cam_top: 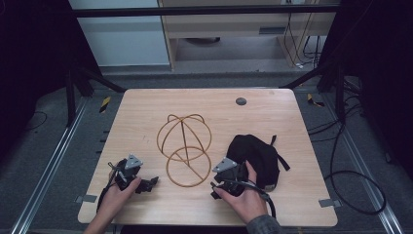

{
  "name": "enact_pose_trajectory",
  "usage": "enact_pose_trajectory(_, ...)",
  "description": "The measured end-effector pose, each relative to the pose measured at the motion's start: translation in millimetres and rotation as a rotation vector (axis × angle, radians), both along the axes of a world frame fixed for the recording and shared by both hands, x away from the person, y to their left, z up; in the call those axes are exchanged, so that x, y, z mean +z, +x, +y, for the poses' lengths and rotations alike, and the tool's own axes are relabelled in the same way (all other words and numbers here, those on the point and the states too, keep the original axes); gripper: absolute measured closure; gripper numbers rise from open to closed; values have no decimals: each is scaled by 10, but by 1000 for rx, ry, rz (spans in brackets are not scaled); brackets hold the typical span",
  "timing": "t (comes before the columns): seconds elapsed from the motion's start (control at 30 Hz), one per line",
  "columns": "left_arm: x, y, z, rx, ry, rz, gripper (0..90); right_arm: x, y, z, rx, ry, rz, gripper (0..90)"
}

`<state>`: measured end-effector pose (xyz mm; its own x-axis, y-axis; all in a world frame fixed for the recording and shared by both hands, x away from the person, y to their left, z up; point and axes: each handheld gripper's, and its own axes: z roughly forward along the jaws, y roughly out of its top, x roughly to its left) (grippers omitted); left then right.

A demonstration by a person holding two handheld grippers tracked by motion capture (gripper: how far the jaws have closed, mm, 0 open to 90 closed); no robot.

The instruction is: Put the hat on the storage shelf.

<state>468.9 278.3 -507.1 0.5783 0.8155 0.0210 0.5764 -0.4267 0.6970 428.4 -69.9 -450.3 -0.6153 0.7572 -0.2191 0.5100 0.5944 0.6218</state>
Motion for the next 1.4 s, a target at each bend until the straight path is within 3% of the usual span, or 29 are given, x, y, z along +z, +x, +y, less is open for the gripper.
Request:
enact_pose_trajectory(0.03, -14, 2, 6, -3, -9, -15, 0, 46, 12, -39, -3, -8, 5, 130)
enact_pose_trajectory(0.1, -14, 5, 6, -5, -10, -16, 0, 91, 30, -78, -4, -24, 10, 136)
enact_pose_trajectory(0.23, -15, 10, 3, -5, -12, -16, 0, 322, 171, -301, -42, -56, 36, 143)
enact_pose_trajectory(0.4, -16, 12, 1, -5, -12, -16, 0, 529, 393, -540, -57, -87, 104, 150)
enact_pose_trajectory(0.57, -15, 24, 0, -11, -12, -17, 0, 657, 616, -769, -55, -80, 188, 174)
enact_pose_trajectory(0.73, -13, 28, -2, -12, -11, -14, 0, 746, 709, -848, -51, -72, 228, 158)
enact_pose_trajectory(0.8, -13, 29, -4, -11, -12, -14, 0, 780, 712, -849, -32, -90, 233, 154)
enact_pose_trajectory(1.03, -12, 29, -4, -12, -11, -14, 0, 756, 796, -928, -34, -117, 275, 185)
enact_pose_trajectory(1.23, -13, 28, -5, -11, -11, -15, 0, 708, 879, -974, -41, -136, 284, 230)
enact_pose_trajectory(1.4, -13, 29, -5, -14, -12, -14, 0, 644, 957, -967, -45, -144, 299, 319)
